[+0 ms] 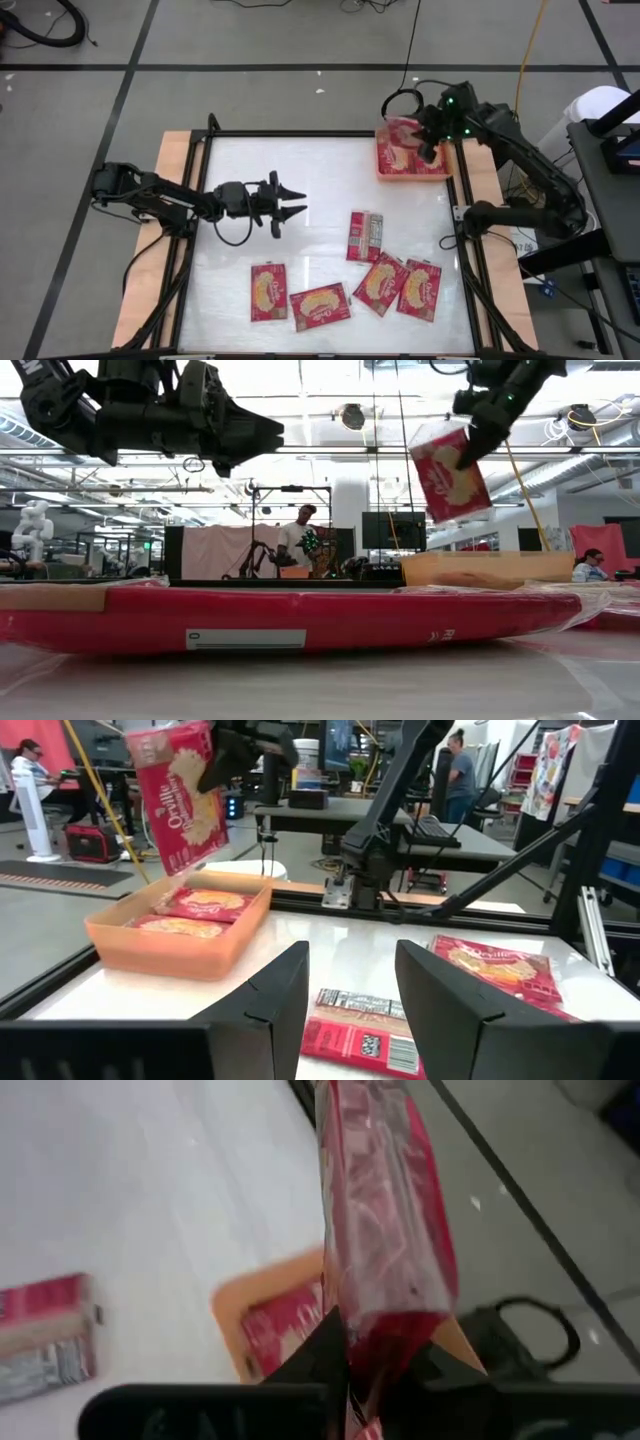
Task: Sort popcorn bags into baskets
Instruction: Put the red popcorn bag into the orange bin
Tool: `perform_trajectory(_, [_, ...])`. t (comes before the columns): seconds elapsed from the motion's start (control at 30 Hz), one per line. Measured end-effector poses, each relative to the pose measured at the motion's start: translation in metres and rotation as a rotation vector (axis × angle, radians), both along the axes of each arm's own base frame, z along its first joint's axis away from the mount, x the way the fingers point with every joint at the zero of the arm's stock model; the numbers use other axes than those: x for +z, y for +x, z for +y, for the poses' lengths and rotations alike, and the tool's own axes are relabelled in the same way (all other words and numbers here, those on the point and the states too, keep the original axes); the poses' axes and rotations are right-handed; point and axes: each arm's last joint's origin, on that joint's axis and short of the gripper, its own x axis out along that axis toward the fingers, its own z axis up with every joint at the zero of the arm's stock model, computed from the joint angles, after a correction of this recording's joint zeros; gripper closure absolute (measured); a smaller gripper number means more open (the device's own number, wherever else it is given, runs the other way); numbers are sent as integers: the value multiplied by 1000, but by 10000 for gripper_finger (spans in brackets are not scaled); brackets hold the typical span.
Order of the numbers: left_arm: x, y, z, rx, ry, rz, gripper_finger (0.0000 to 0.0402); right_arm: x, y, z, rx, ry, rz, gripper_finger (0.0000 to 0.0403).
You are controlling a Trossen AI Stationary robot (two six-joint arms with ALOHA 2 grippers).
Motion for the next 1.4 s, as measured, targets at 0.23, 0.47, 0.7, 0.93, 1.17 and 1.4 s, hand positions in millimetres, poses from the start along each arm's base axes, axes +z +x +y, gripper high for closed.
perform_trajectory(0.23, [-1,0,-4,-15,18,10,248,-10,-25,-11,-135,111,64,385])
perform_trajectory(0.47, [-2,0,-5,-18,16,17,247,-27,-39,-21,-227,302,124,385])
perform_trajectory(0.7, [-2,0,-8,-31,21,18,247,-39,-42,-34,-226,376,143,385])
perform_trajectory(0.93, [-3,0,-11,-42,22,29,247,-55,-40,-46,-226,459,188,385])
perform_trajectory(1.17, [-7,0,-11,-43,28,71,247,-63,-39,-51,-222,495,210,382])
perform_trajectory(1.4, [-7,0,-11,-42,31,74,247,-66,-38,-54,-240,494,235,352])
